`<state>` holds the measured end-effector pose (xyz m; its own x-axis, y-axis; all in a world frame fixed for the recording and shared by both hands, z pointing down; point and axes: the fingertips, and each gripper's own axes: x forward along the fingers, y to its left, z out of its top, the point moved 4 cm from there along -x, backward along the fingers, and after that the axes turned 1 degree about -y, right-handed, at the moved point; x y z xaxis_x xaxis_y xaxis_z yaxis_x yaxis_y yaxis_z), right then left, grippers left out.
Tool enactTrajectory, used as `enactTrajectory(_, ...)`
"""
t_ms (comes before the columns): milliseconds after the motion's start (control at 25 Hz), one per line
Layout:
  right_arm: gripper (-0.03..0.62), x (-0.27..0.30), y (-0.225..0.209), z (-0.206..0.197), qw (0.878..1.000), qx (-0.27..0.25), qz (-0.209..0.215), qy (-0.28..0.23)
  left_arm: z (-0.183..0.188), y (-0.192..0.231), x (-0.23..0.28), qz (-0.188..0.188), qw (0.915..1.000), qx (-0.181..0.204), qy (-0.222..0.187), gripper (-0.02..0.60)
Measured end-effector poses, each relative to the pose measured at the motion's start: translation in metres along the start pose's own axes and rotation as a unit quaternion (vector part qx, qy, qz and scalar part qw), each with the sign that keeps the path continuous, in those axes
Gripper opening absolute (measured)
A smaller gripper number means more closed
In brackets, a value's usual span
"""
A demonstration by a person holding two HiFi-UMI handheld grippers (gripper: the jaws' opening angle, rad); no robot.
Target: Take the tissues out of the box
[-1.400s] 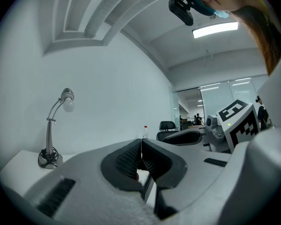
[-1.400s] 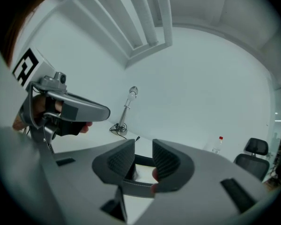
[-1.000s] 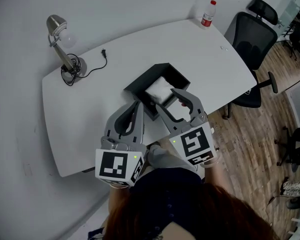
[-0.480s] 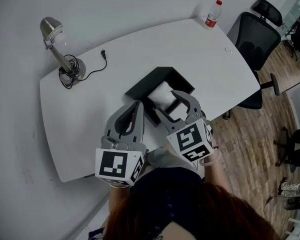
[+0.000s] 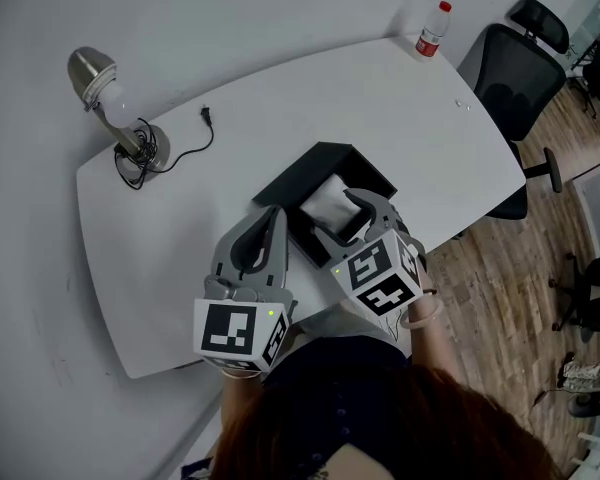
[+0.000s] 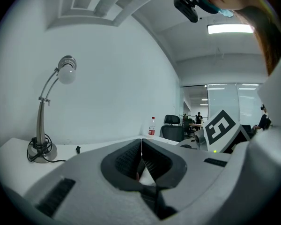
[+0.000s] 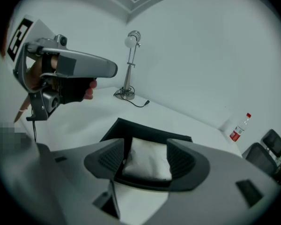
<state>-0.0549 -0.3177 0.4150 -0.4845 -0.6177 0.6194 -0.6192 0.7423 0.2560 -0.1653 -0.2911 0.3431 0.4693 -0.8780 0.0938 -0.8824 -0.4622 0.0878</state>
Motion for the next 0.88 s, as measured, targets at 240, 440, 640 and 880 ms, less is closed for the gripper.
enactTrajectory(240, 0.273, 0.019, -0.001, -0.008, 0.998, 0.003, 0.029, 0.054, -0.001, 0.011, 0.013, -0.002, 1.0000, -0.004, 0.002, 0.025)
enactTrajectory(440, 0.282, 0.032, -0.001, -0.016, 0.994, 0.011, 0.043, 0.100, -0.005, 0.018, 0.024, -0.006, 0.9999, -0.013, 0.005, 0.025)
enactTrajectory(640, 0.288, 0.041, 0.002, -0.023, 0.988, 0.007, 0.058, 0.143, -0.008, 0.023, 0.034, -0.010, 0.9997, -0.021, 0.006, 0.025)
enactTrajectory(880, 0.290, 0.048, 0.002, -0.029, 0.979, 0.003, 0.067, 0.190, -0.008, 0.029, 0.041, -0.017, 0.9995, -0.028, 0.005, 0.025)
